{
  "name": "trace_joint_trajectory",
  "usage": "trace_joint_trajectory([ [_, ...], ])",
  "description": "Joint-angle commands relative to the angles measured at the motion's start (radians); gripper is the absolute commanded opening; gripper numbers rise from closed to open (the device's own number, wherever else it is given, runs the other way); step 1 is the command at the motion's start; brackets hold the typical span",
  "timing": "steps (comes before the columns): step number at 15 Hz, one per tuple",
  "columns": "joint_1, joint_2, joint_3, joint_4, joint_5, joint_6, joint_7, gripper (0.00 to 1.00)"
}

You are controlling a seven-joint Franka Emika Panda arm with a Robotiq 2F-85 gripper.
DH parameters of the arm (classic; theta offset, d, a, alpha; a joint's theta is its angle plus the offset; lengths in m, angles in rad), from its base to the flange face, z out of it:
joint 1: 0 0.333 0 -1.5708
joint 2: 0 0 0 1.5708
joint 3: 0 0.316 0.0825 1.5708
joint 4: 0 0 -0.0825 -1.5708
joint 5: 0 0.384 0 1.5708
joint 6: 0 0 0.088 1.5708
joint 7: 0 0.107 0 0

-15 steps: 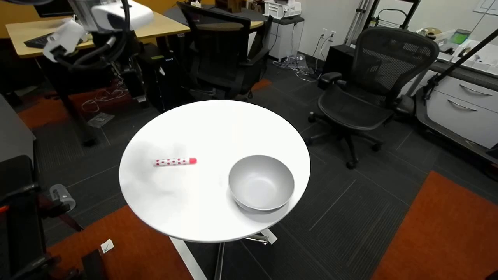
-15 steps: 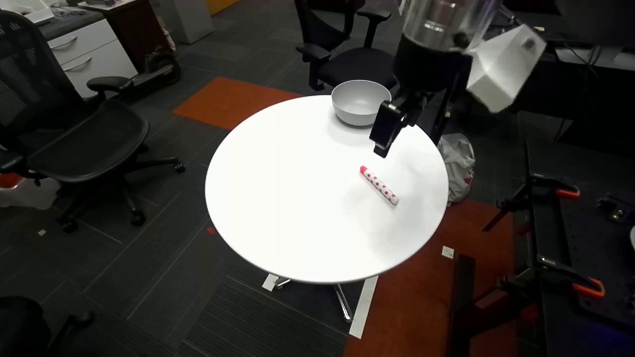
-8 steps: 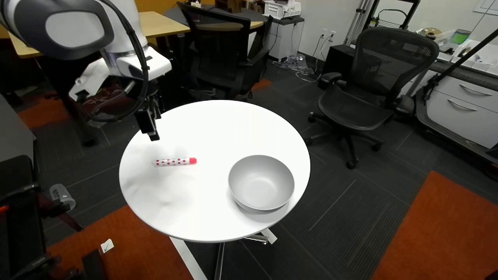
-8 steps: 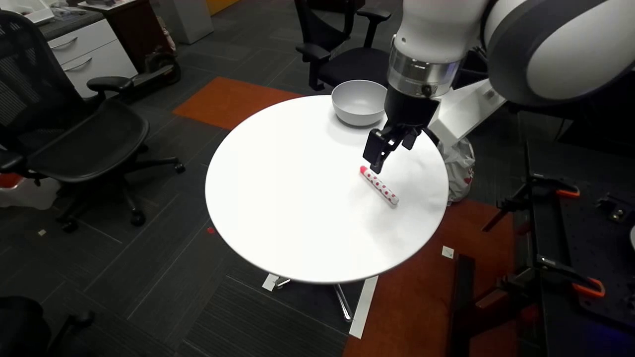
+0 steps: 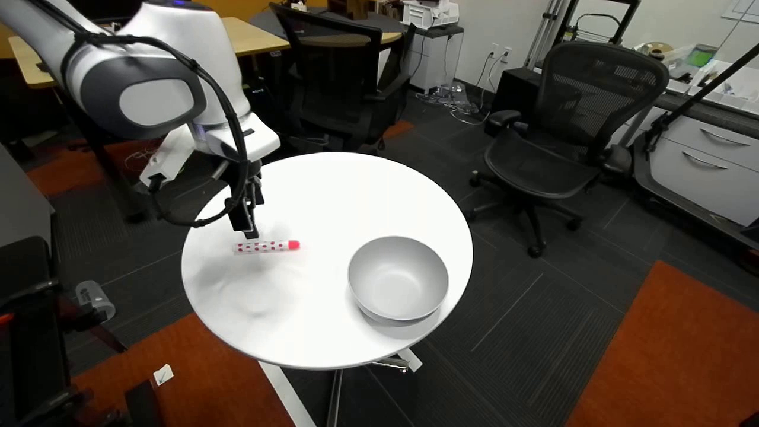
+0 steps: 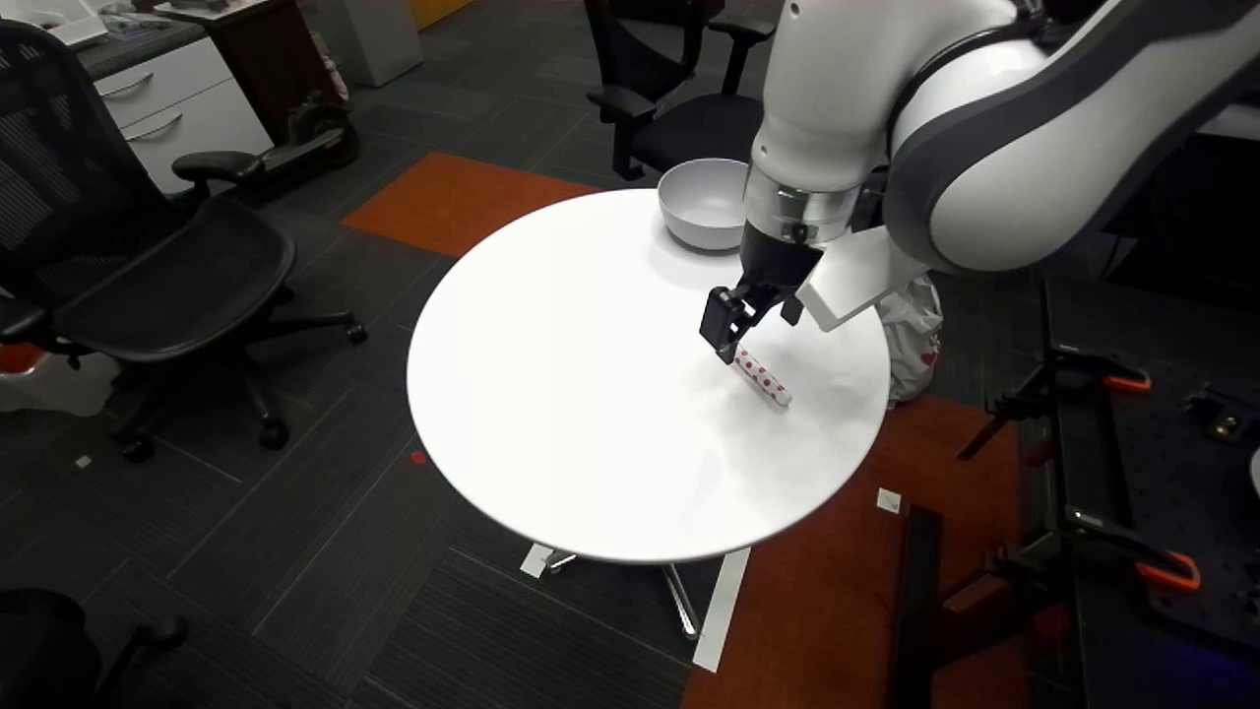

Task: Pick up the marker and put it in the bowl

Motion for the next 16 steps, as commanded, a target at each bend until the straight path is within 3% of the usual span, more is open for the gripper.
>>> trace_joint_trajectory([
  [1, 0.037, 0.060, -0.033, 0.040, 0.054, 0.035, 0.016, 1.00],
  [12, 0.045, 0.172, -0.042, 0.113, 0.158, 0.030, -0.002, 1.00],
  [13, 0.048, 0.177, -0.045, 0.116, 0.160, 0.031, -0.001, 0.75],
  [14, 0.050, 0.183, -0.047, 0.118, 0.162, 0.032, -0.001, 0.74],
  [16, 0.052, 0.190, -0.051, 0.123, 0.164, 0.033, -0.001, 0.59],
])
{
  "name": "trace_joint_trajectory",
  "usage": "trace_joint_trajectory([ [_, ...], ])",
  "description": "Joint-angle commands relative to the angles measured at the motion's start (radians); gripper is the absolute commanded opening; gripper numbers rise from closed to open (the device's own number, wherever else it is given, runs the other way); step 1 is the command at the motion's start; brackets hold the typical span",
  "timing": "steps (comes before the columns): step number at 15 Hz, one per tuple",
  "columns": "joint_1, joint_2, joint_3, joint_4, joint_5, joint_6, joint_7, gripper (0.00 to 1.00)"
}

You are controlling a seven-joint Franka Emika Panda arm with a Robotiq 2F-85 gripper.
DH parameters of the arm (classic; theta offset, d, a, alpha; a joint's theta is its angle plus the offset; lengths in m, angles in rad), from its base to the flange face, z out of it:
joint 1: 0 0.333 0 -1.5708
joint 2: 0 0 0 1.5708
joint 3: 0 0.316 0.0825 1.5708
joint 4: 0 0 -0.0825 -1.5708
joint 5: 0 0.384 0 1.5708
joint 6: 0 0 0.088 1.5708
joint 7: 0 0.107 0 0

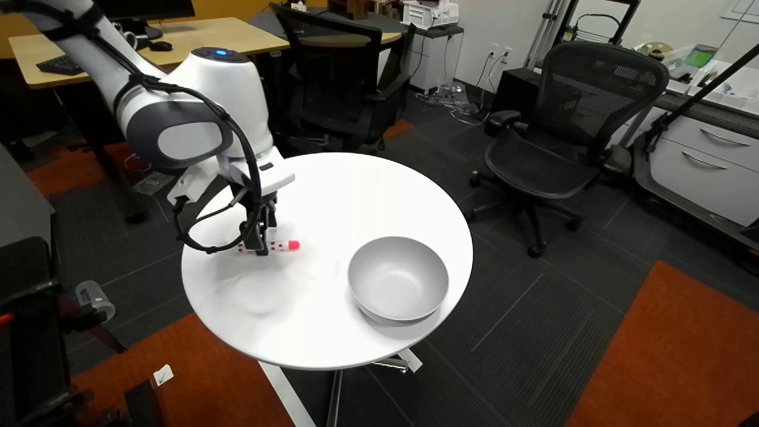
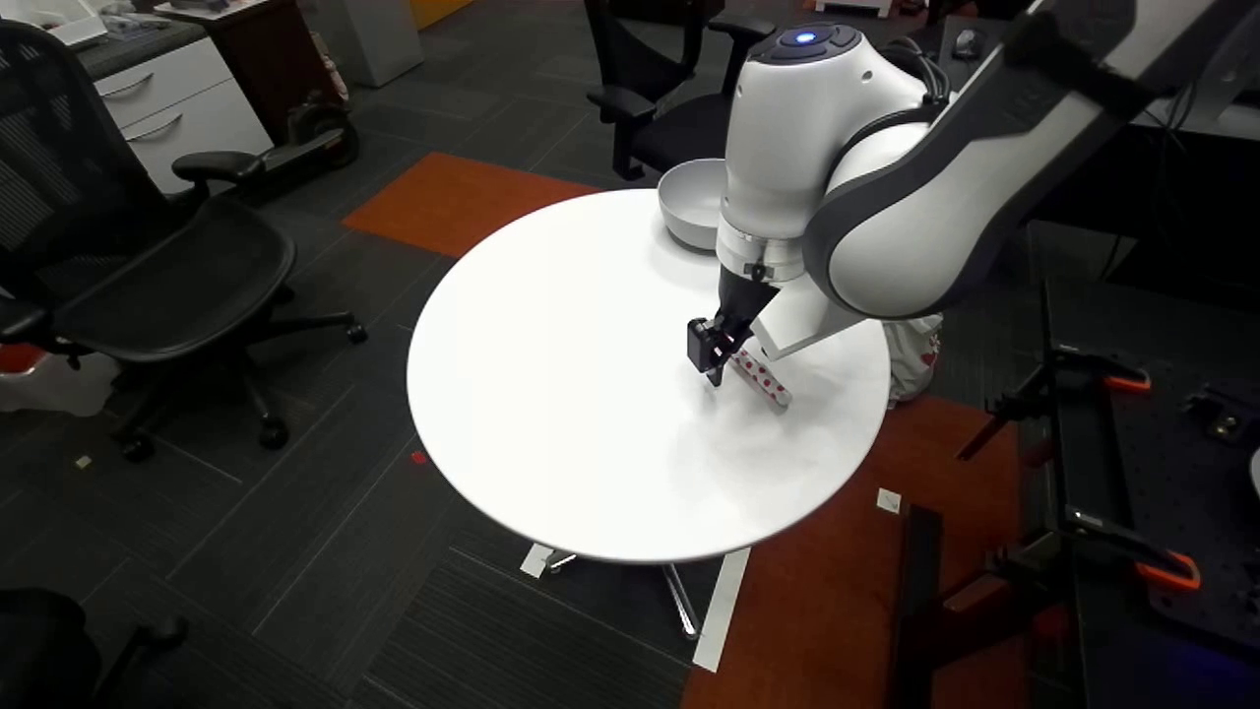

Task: Pick up the marker and put it in the bowl

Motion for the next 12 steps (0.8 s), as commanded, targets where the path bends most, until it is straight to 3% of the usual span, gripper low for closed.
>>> trace_joint_trajectory([
  [1, 0.027, 0.021, -0.025, 0.017, 0.027, 0.022, -0.001, 0.49],
  [8, 0.058, 0.000, -0.058, 0.004, 0.006, 0.023, 0.011, 0.00],
  [12, 0.136, -0.092, -0.176, -0.044, -0.069, 0.044, 0.037, 0.05],
])
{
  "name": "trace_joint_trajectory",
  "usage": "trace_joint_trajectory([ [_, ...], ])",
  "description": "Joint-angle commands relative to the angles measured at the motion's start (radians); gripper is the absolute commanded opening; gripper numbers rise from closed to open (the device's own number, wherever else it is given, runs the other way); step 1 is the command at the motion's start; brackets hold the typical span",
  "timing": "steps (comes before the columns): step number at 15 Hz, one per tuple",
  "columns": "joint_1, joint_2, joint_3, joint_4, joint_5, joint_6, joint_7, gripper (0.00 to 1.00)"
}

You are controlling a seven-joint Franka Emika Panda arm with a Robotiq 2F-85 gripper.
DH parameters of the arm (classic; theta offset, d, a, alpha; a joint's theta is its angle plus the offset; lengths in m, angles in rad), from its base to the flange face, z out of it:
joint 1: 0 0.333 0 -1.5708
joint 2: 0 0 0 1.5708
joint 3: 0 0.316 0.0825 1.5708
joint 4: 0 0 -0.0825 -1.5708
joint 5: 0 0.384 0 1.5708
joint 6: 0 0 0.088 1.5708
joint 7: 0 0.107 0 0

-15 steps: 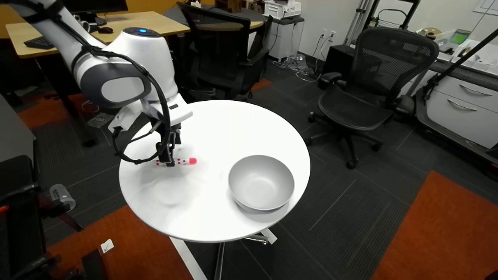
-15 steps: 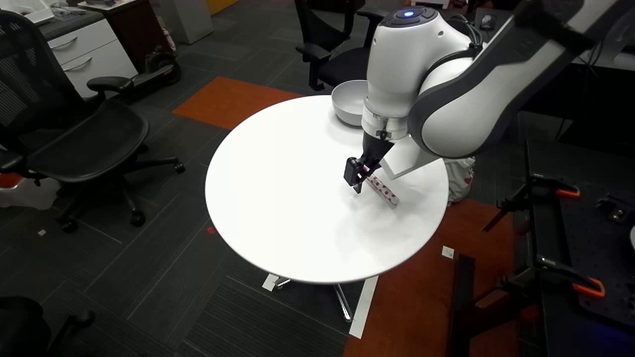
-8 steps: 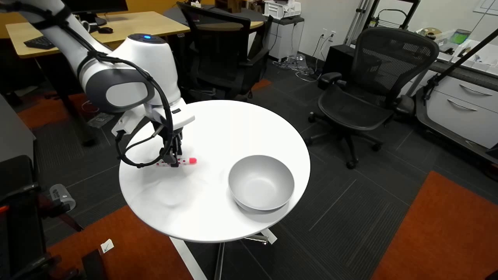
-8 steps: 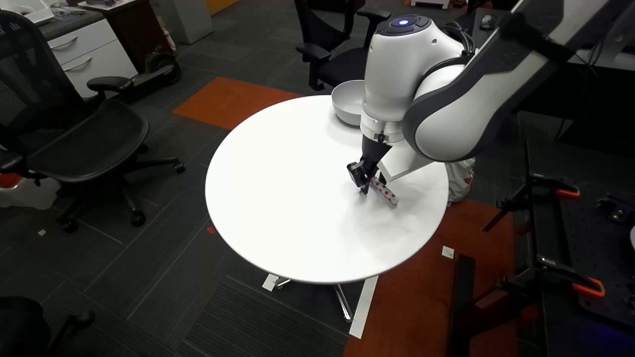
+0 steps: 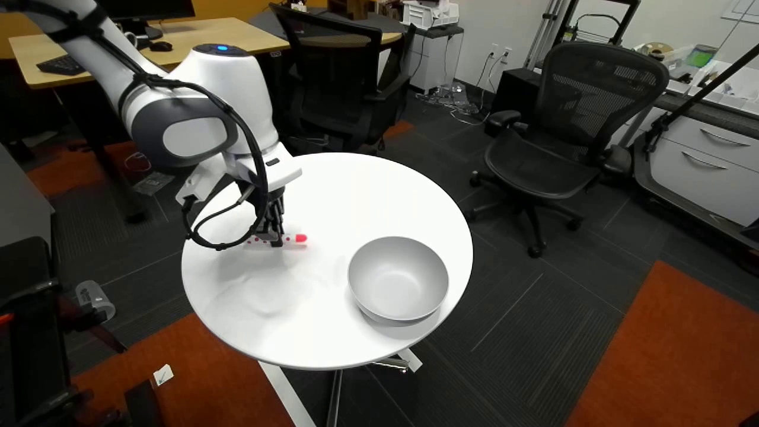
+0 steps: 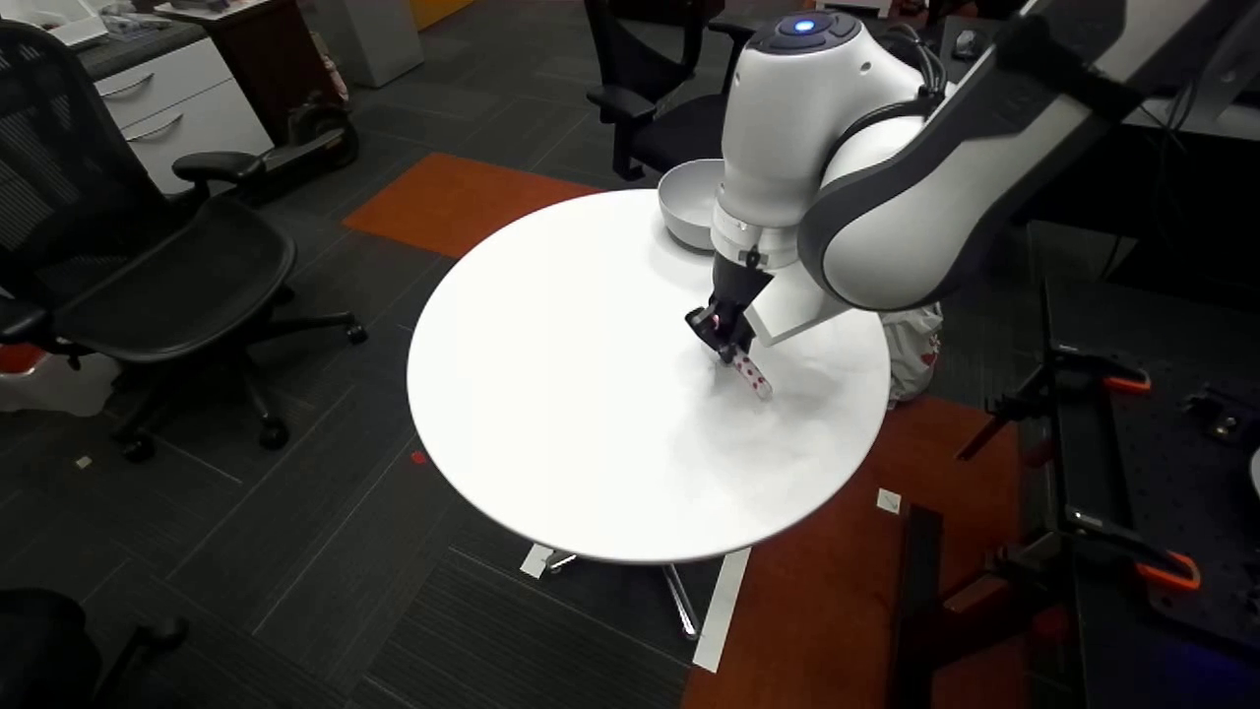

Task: Pick up the marker and put it in the bowl

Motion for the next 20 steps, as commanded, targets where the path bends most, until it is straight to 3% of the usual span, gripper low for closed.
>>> trace_joint_trajectory([
  [1, 0.086, -0.119, -0.128, -0.065, -0.080, 0.023, 0.044, 0.05],
  [4, 0.138, -0.191, -0.247, -0.067, -0.200, 0.008, 0.103, 0.05],
  [6, 0.130, -0.224, -0.285, -0.048, -0.274, -0.005, 0.137, 0.05],
  [11, 0.050, -0.235, -0.284, 0.012, -0.355, -0.009, 0.175, 0.05],
  [20, -0.084, -0.105, -0.233, 0.162, -0.270, -0.019, 0.129, 0.05],
])
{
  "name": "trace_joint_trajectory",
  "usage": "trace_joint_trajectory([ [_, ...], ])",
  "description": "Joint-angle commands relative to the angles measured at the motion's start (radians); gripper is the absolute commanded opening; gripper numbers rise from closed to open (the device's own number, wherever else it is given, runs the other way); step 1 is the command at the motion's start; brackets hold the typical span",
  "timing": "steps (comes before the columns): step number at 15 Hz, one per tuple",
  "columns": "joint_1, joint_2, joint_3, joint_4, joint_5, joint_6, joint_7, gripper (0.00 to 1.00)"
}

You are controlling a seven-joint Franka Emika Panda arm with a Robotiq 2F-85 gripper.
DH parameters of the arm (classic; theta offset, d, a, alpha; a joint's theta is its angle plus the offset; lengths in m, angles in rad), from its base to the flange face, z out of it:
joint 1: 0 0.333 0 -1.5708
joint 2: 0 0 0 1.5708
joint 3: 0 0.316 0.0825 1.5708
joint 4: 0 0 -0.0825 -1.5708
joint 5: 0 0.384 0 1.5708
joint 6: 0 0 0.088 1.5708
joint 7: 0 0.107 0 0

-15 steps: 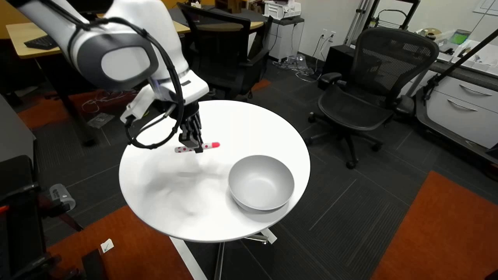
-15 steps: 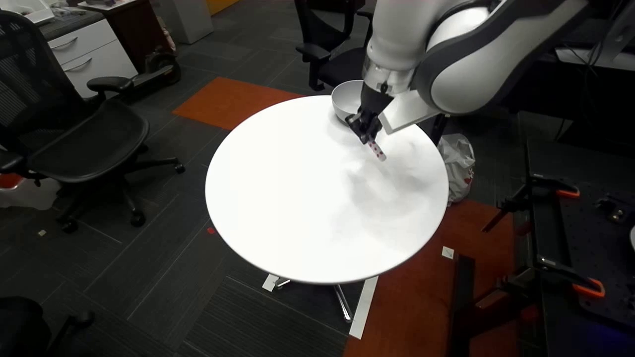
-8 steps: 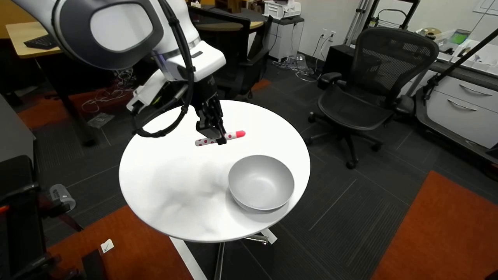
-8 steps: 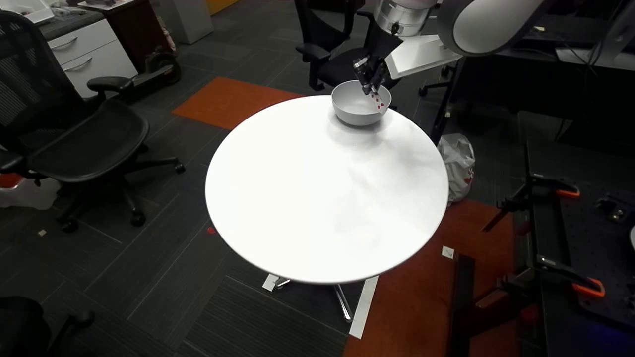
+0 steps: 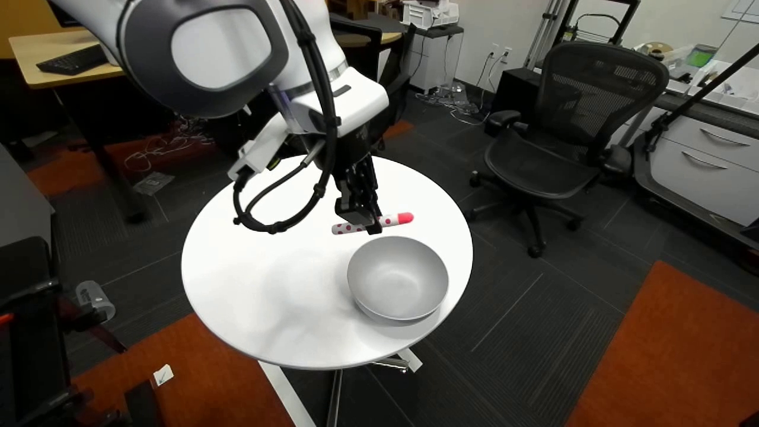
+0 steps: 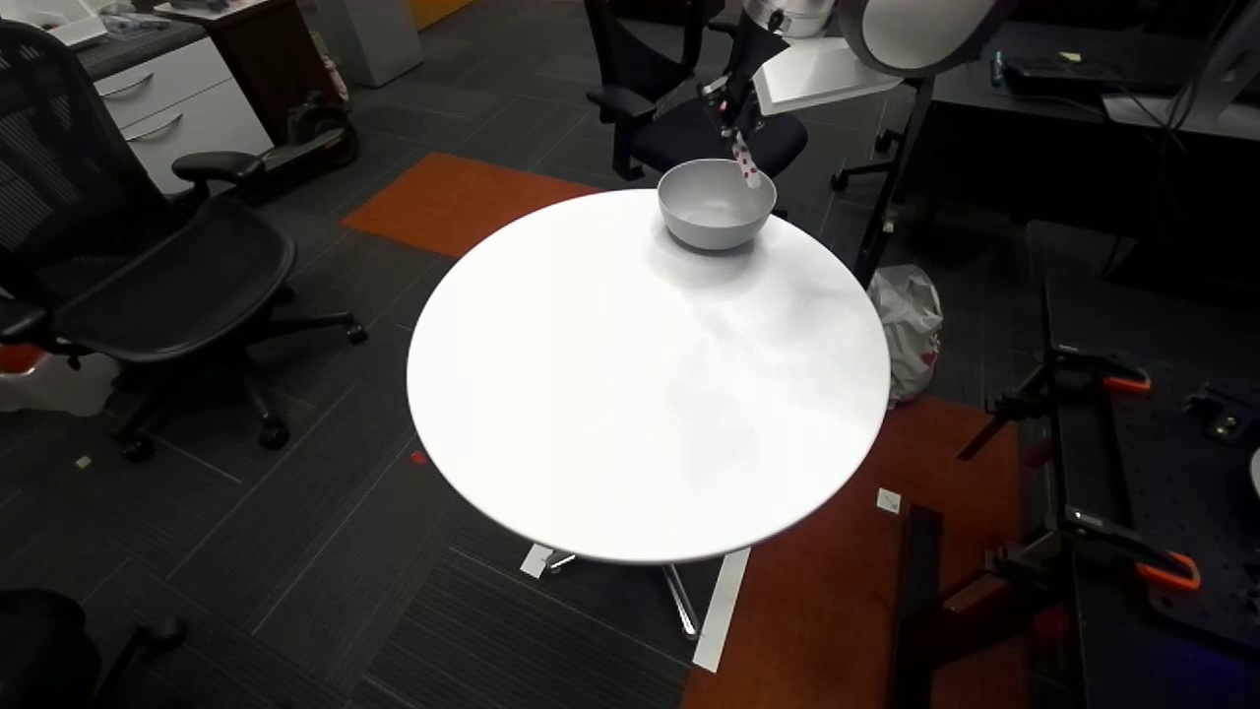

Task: Pick up the marker and put it in the bowl

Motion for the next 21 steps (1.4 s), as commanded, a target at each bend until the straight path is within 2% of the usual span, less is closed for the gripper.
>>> trace_joint_trajectory([
  [1, -0.058, 0.083, 0.049, 0.090, 0.053, -0.025, -0.016, 0.05],
  [6, -0.094, 0.180, 0.077, 0.176, 0.126, -0.041, -0.034, 0.05],
  [11, -0.112, 0.238, 0.077, 0.242, 0.169, -0.058, -0.037, 0.05],
  [12, -0.116, 0.245, 0.080, 0.252, 0.178, -0.062, -0.038, 0.42],
  [14, -0.123, 0.256, 0.082, 0.268, 0.192, -0.065, -0.039, 0.52],
  [20, -0.125, 0.264, 0.077, 0.284, 0.202, -0.062, -0.035, 0.98],
  [21, -0.124, 0.265, 0.076, 0.285, 0.202, -0.062, -0.034, 1.00],
])
